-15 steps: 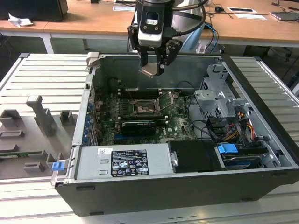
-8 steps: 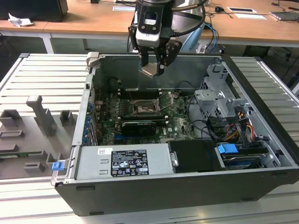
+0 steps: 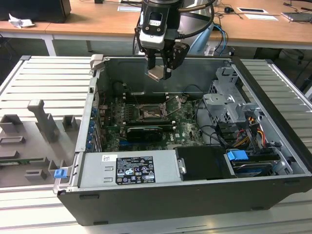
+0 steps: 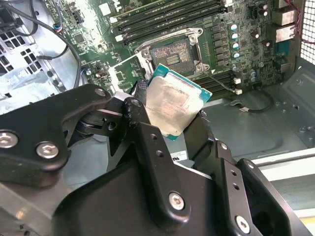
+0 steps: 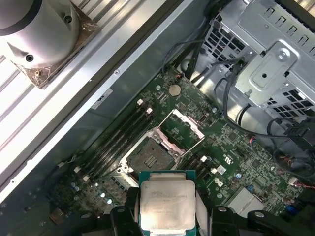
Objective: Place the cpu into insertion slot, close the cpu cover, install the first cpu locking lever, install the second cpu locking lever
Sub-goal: 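Place the cpu into insertion slot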
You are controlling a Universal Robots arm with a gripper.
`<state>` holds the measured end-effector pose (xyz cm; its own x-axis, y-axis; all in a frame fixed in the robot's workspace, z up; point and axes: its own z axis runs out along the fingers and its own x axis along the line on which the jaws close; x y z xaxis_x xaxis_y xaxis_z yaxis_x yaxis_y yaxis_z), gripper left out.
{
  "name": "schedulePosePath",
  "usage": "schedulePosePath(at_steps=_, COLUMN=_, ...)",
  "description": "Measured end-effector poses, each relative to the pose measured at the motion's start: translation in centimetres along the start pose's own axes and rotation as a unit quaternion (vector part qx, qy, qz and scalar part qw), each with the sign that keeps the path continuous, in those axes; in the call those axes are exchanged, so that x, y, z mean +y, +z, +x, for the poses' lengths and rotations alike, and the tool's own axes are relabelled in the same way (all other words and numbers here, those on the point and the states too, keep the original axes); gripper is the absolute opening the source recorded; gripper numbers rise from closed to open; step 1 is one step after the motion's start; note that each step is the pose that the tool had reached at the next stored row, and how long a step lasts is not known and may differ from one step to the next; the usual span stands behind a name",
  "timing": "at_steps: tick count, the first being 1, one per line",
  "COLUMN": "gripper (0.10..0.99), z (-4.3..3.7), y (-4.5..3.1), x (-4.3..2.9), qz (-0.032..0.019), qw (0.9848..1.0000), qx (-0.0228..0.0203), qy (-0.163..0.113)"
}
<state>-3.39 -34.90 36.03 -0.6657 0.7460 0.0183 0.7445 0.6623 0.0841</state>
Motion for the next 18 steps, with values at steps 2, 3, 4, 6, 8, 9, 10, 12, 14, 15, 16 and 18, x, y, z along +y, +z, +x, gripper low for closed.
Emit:
schedulePosePath(at_steps=2, gripper=0.541, z=0.0, y=0.03, x=0.0, qz=0.0002, qw=0.9999, qx=-0.0014, qy=0.011)
schedulePosePath(at_steps=3, gripper=0.541, z=0.0, y=0.04, x=-0.01, qz=0.0003, qw=0.9999, qx=-0.002, qy=0.016)
schedulePosePath(at_steps=4, gripper=0.541, z=0.0, y=0.06, x=-0.01, qz=0.0003, qw=0.9997, qx=-0.0027, qy=0.024)
schedulePosePath(at_steps=6, gripper=0.541, z=0.0, y=0.07, x=-0.01, qz=0.0001, qw=0.9994, qx=-0.0036, qy=0.035)
schedulePosePath(at_steps=8, gripper=0.541, z=0.0, y=0.08, x=-0.01, qz=-0.0001, qw=0.999, qx=-0.0044, qy=0.044)
schedulePosePath(at_steps=9, gripper=0.541, z=0.0, y=0.1, x=-0.01, qz=-0.0002, qw=0.9986, qx=-0.0051, qy=0.052)
schedulePosePath(at_steps=10, gripper=0.541, z=0.0, y=0.11, x=-0.01, qz=-0.0004, qw=0.9982, qx=-0.0057, qy=0.059)
schedulePosePath(at_steps=12, gripper=0.541, z=0.0, y=0.13, x=-0.02, qz=-0.0005, qw=0.9977, qx=-0.0064, qy=0.068)
schedulePosePath(at_steps=14, gripper=0.541, z=0.0, y=0.16, x=-0.02, qz=-0.0006, qw=0.9971, qx=-0.007, qy=0.075)
schedulePosePath(at_steps=15, gripper=0.541, z=0.0, y=0.18, x=-0.02, qz=-0.0007, qw=0.9969, qx=-0.0073, qy=0.078)
schedulePosePath(at_steps=16, gripper=0.541, z=0.0, y=0.2, x=-0.01, qz=-0.0008, qw=0.9967, qx=-0.0074, qy=0.08)
schedulePosePath(at_steps=18, gripper=0.541, z=-0.01, y=0.3, x=-0.02, qz=-0.0006, qw=0.9965, qx=-0.0078, qy=0.083)
